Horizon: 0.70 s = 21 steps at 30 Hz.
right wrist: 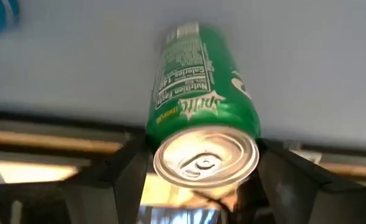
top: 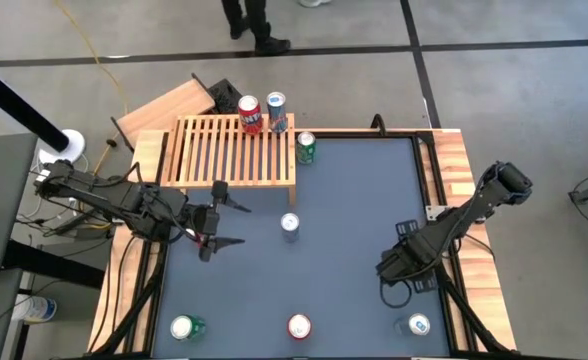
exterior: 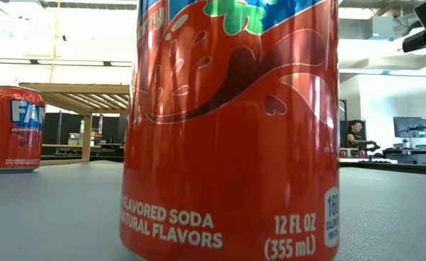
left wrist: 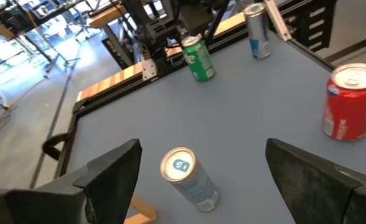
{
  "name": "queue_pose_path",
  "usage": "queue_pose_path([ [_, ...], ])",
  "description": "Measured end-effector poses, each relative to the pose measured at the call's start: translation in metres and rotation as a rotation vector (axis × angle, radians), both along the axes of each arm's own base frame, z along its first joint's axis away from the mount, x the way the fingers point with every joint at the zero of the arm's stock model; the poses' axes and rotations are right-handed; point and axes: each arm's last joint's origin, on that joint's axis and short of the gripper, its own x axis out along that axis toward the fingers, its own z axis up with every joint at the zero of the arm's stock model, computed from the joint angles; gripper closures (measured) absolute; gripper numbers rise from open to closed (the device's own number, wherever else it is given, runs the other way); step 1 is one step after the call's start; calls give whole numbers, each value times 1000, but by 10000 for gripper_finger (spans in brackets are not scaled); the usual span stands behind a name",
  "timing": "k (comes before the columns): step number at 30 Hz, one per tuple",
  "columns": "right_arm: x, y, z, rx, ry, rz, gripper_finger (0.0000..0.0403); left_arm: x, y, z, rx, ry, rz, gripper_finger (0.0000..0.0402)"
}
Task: Place canned beverage on shelf
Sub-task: Put the middle right green soda can on the shelf
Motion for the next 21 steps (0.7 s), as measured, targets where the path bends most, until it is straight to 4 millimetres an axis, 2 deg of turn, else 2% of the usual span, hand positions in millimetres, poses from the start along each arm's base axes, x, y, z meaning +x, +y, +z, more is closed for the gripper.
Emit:
queue_pose_path([
  [5, -8, -2, -10, 17, 27, -9, 125, -1, 0, -2, -19, 19, -1, 70],
  [11, -2, -2, -11, 0, -40, -65, 125, -1, 0, -2, -20, 24, 1, 70],
  [15, 3, -5, -11, 8, -48, -189, 125, -1, 0, -2, -19, 21, 1, 70],
  [21, 18, -16, -2, 9, -82, -464, 126, 0, 0, -1, -21, 14, 1, 70],
])
